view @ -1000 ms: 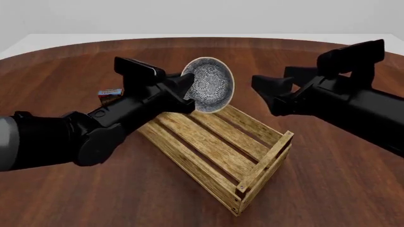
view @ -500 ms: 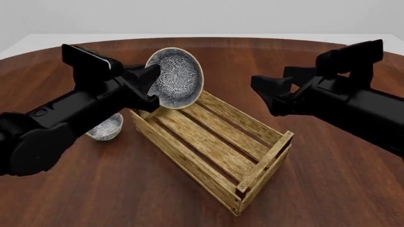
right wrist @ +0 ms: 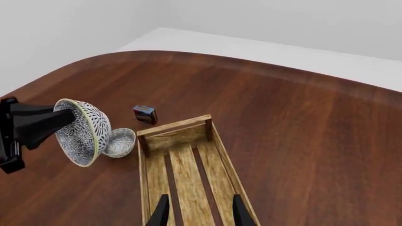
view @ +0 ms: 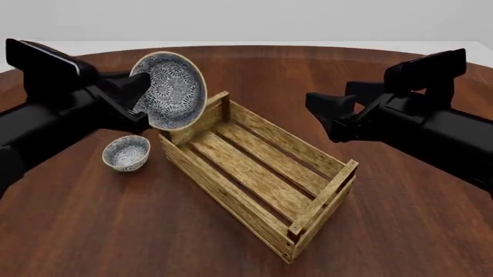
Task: Stack the right bowl on the left bowl and place them in the tray.
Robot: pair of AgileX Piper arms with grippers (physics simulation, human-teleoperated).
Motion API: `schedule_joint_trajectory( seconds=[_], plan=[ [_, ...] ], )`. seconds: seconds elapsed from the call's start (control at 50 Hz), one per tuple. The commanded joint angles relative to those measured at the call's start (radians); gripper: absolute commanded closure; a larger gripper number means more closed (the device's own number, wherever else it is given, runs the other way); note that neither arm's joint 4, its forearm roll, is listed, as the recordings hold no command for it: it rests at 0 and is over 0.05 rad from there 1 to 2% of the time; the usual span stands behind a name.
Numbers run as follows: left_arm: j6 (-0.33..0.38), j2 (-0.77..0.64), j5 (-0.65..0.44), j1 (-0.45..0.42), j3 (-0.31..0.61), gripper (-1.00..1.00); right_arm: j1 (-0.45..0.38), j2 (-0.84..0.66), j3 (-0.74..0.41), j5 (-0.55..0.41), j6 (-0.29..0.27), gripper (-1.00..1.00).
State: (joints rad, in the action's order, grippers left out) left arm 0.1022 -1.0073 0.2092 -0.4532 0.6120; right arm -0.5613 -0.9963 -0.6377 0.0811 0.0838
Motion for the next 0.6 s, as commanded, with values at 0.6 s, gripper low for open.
schedule_joint_trajectory(
  seconds=[0.6],
  plan=[
    [0.143, 0.100, -0.397, 0.164, 0.151, 1.00, -0.012, 0.033, 0.004, -0.014, 0.005, -1.00]
  ],
)
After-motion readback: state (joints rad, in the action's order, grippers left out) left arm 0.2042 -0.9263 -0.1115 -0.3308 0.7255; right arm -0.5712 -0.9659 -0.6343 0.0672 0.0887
